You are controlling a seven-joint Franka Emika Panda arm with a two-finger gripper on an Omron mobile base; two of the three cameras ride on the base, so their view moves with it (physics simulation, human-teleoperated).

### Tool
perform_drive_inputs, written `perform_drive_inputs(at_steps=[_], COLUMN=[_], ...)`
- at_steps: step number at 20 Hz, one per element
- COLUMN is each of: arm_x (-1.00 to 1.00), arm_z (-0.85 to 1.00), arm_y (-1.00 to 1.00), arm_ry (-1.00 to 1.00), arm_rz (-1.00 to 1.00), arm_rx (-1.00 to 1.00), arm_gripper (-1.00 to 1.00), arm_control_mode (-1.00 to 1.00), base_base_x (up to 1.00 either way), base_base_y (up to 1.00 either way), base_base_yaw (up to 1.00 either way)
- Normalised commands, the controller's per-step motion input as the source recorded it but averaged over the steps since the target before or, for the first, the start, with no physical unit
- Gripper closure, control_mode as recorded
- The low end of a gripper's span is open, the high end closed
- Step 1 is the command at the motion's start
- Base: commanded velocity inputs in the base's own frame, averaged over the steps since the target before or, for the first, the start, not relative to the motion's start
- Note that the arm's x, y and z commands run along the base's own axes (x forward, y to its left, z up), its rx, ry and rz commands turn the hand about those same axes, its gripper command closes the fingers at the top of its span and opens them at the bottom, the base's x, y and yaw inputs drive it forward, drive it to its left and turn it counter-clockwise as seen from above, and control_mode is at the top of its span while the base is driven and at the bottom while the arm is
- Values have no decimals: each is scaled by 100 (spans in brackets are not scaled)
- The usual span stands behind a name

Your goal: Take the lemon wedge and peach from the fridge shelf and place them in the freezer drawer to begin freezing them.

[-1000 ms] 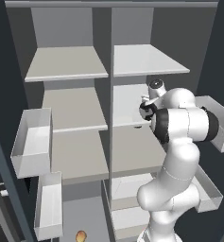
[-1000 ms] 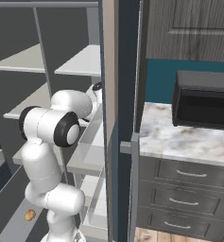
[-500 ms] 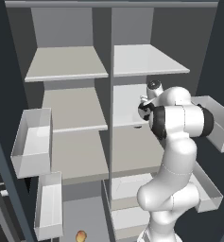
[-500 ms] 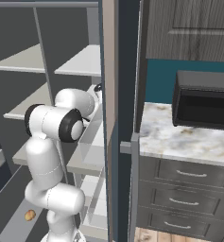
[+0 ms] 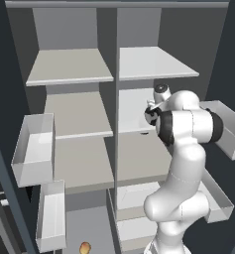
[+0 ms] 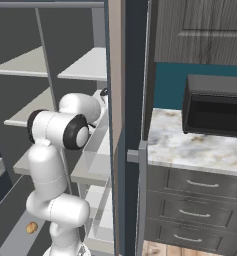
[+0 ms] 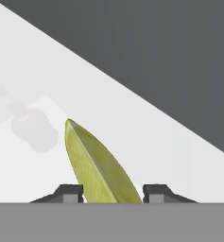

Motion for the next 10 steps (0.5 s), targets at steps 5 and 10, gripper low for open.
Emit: perform_drive_inputs(at_steps=[5, 10], arm_x=[8, -33], arm_z=[0, 0], arm_y=[0, 22], arm_ry=[0, 1], arm_rz=[0, 4], arm_rx=[0, 0], arm_gripper=[100, 100], arm_control_mode=[-100, -100], base_base_x=[0, 0], base_base_y=[0, 0], base_base_yaw=[0, 0])
